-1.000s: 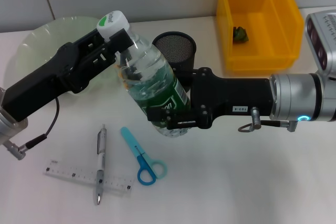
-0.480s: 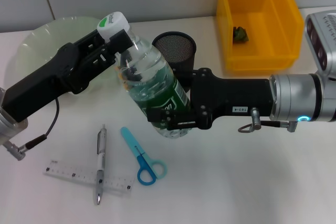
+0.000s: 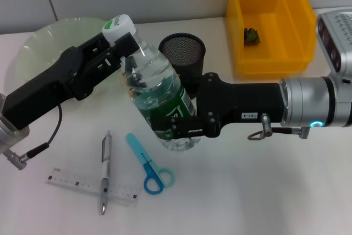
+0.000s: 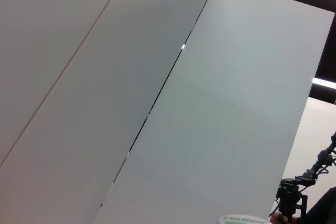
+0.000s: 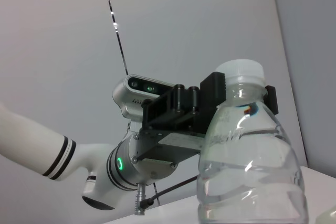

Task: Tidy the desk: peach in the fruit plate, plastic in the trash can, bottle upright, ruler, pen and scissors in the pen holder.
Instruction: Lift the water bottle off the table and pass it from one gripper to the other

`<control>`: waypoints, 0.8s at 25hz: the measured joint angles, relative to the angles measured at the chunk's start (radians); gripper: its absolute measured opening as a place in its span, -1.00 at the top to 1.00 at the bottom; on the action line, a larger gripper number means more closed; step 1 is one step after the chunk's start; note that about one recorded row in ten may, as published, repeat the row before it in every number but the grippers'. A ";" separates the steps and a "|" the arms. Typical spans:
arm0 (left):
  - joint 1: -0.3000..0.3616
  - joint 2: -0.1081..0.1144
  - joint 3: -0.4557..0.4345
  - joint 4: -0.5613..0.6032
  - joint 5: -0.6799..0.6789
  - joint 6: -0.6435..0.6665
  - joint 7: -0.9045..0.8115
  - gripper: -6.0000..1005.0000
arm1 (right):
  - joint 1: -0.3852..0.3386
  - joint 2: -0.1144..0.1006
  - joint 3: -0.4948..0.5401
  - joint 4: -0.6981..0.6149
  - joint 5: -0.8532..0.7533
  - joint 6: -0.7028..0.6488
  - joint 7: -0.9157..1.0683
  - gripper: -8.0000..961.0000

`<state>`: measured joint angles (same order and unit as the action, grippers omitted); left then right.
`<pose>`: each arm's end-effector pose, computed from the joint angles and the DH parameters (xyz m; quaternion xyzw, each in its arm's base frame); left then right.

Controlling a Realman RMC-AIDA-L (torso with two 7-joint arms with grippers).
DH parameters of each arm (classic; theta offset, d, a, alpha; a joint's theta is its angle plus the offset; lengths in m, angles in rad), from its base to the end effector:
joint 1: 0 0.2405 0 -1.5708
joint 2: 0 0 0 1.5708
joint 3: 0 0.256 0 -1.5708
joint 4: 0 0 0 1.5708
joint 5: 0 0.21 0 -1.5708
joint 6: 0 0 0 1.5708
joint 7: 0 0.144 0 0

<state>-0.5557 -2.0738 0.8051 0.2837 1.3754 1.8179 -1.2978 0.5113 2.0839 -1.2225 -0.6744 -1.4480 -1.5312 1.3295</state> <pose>-0.2120 0.3070 -0.0011 -0.8024 -0.2305 -0.5477 0.0554 0.1863 0.3204 -0.0353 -0.9283 0.1233 0.3484 0.0401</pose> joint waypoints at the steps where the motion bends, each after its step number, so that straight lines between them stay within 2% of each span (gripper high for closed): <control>1: 0.000 0.000 -0.001 0.000 0.000 0.000 0.000 0.11 | 0.001 0.000 0.000 0.000 0.000 -0.001 0.001 -0.70; 20: 0.004 0.002 -0.002 0.000 0.000 0.000 0.000 0.11 | 0.002 -0.004 -0.001 0.001 -0.018 0.007 -0.003 -0.71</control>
<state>-0.5516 -2.0714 0.8028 0.2838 1.3755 1.8180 -1.2977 0.5131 2.0796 -1.2233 -0.6732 -1.4658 -1.5247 1.3262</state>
